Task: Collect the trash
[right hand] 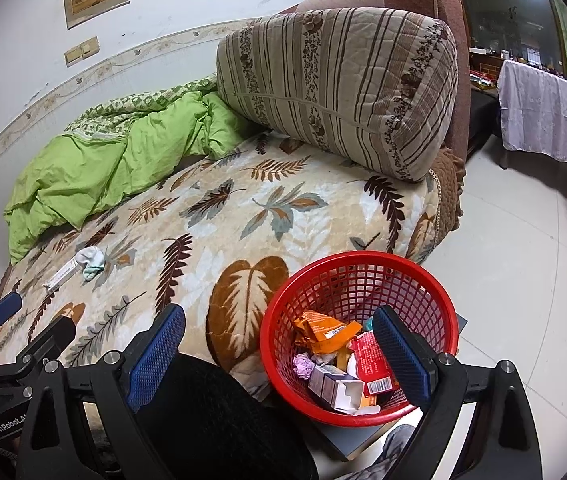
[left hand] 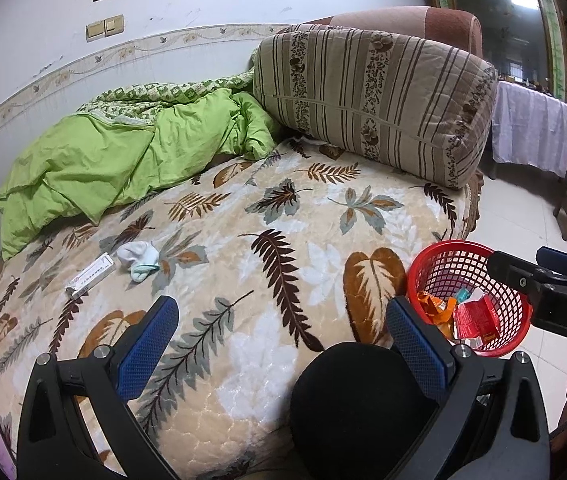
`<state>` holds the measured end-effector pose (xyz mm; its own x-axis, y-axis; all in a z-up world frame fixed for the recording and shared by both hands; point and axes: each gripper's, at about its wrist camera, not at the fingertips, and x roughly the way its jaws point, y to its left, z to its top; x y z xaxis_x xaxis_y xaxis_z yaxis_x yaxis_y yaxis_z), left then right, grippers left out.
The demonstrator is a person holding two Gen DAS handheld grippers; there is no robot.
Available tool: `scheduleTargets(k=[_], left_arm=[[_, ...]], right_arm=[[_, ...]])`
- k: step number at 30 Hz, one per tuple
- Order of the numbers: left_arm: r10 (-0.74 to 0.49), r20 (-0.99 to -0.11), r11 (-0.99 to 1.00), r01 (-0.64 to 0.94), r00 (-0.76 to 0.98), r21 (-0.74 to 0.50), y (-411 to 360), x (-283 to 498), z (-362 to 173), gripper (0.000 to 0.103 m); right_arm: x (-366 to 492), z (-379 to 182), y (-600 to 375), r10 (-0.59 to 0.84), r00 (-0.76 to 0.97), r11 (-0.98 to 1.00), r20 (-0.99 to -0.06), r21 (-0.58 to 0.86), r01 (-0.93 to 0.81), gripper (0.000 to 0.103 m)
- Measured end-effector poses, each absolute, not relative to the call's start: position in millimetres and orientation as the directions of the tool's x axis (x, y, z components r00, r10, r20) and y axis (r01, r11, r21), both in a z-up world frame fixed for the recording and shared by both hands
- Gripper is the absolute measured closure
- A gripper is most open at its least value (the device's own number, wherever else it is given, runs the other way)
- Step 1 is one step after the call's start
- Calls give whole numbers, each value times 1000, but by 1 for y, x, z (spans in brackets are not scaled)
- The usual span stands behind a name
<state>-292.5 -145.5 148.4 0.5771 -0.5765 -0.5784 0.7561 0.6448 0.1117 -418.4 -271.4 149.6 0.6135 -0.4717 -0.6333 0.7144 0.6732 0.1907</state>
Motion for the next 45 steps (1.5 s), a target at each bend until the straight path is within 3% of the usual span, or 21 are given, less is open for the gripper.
scheduleTargets(k=[45], left_arm=[[-562,-576,680,728,594,88,-131,-279,145,0]], right_arm=[[-387,141,-264,-417,622,747,-663,141,650,7]])
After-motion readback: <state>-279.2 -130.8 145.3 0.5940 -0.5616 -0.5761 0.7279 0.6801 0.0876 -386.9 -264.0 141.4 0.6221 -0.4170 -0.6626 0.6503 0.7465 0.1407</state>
